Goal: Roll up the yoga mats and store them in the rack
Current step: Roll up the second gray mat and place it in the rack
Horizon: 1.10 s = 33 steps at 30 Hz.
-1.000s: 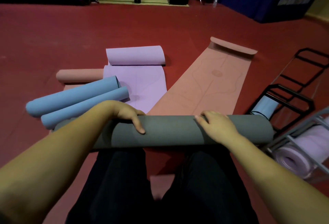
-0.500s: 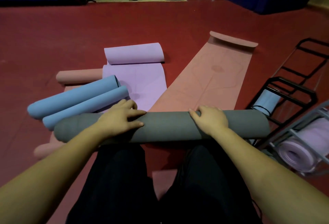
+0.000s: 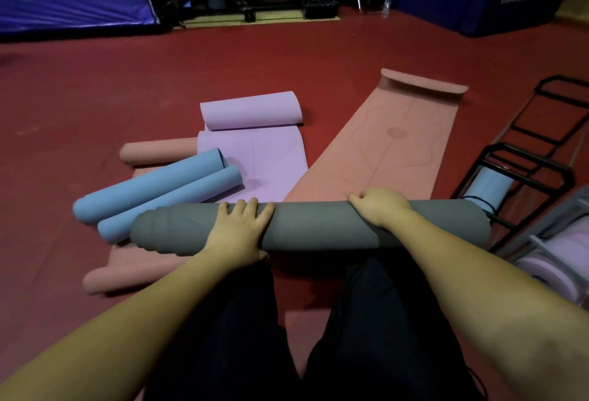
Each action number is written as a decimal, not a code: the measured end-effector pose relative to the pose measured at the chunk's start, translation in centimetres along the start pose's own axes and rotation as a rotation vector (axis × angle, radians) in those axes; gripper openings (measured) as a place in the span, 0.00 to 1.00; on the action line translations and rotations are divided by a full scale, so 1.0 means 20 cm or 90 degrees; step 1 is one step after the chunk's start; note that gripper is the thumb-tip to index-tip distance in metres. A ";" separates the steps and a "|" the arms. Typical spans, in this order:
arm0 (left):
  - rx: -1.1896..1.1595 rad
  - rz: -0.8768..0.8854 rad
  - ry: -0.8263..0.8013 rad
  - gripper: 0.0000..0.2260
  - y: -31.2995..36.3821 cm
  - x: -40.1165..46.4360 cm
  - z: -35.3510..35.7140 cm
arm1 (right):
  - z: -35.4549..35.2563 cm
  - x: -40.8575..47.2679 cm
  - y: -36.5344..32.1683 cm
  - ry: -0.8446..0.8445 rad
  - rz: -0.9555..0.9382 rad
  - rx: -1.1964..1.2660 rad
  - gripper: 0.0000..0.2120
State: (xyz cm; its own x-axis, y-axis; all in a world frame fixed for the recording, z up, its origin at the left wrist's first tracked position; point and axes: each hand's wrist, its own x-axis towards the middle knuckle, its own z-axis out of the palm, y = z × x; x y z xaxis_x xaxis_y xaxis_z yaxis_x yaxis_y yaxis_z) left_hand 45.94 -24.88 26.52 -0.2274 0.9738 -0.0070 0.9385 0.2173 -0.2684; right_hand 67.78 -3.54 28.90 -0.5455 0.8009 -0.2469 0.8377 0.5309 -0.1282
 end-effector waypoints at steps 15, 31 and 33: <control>-0.187 0.069 -0.179 0.49 -0.17 -0.11 -0.24 | -0.16 -0.02 -0.08 -0.256 -0.012 0.027 0.34; -0.556 0.004 -0.539 0.38 -0.29 0.31 -0.18 | 0.05 -0.15 0.02 0.125 -0.087 0.006 0.28; -0.582 0.004 -0.563 0.39 -0.29 0.33 -0.18 | 0.10 -0.17 0.01 0.160 -0.093 -0.035 0.30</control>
State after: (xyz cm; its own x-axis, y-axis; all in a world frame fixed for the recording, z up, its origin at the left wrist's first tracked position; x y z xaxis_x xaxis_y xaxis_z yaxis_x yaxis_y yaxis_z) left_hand 40.03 -19.48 31.47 0.0140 0.6748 -0.7379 0.6961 0.5232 0.4917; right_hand 69.85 -6.62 27.70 -0.6564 0.7543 0.0165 0.7502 0.6548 -0.0916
